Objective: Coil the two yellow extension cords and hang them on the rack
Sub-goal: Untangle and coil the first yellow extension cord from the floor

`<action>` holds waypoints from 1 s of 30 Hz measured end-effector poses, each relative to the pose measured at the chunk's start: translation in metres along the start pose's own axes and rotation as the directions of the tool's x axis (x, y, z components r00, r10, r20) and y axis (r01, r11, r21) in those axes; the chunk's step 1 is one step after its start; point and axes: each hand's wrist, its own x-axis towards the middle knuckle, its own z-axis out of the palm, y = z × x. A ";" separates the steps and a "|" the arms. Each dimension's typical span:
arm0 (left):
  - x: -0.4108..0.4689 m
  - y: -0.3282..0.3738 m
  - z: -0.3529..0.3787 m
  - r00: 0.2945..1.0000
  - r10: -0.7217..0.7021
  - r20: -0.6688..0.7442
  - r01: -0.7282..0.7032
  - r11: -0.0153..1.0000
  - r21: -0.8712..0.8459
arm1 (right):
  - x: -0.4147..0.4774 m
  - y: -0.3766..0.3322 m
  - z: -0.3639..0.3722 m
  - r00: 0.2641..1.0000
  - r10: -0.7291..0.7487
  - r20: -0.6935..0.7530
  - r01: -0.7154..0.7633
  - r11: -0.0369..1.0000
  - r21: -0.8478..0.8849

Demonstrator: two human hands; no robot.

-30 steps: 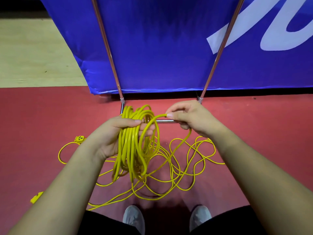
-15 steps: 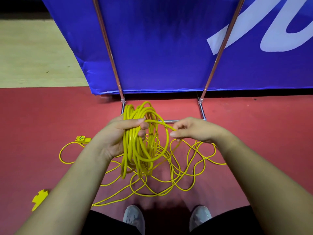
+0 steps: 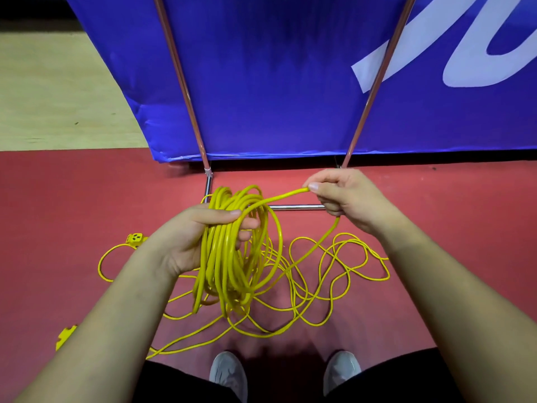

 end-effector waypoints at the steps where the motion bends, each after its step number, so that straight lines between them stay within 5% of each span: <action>1: 0.001 -0.001 0.000 1.000 -0.009 0.017 0.009 1.000 -0.008 | -0.001 -0.001 0.004 1.000 0.002 0.017 -0.001 1.000 -0.010; 10: 0.004 -0.009 0.019 0.999 -0.018 0.035 0.018 1.000 -0.011 | -0.012 -0.025 0.059 0.962 -0.151 0.225 0.187 0.971 -0.147; 13: 0.006 -0.006 0.013 0.988 0.043 0.147 -0.026 0.993 -0.116 | -0.005 -0.011 0.053 0.969 -0.082 0.232 0.114 0.985 -0.127; 17: 0.008 -0.002 0.009 0.978 0.098 0.186 -0.065 0.982 -0.179 | 0.001 0.024 0.028 0.913 0.115 0.390 0.105 0.860 -0.500; 19: 0.009 -0.001 0.005 0.981 0.075 0.176 -0.047 0.987 -0.155 | 0.001 0.037 0.019 0.934 0.141 0.327 0.039 0.872 -0.488; 24: 0.006 -0.002 -0.003 0.997 -0.059 0.055 0.061 0.997 -0.037 | 0.002 0.035 0.012 0.987 0.119 0.111 -0.109 0.989 -0.097; 27: 0.004 -0.001 -0.004 0.997 -0.068 -0.026 0.067 0.997 -0.034 | 0.006 0.019 0.017 0.999 0.045 0.022 -0.041 0.983 -0.179; 30: 0.001 0.001 -0.001 0.996 -0.050 0.071 0.052 0.998 -0.031 | 0.002 -0.003 0.030 0.998 -0.024 0.056 0.039 0.957 -0.288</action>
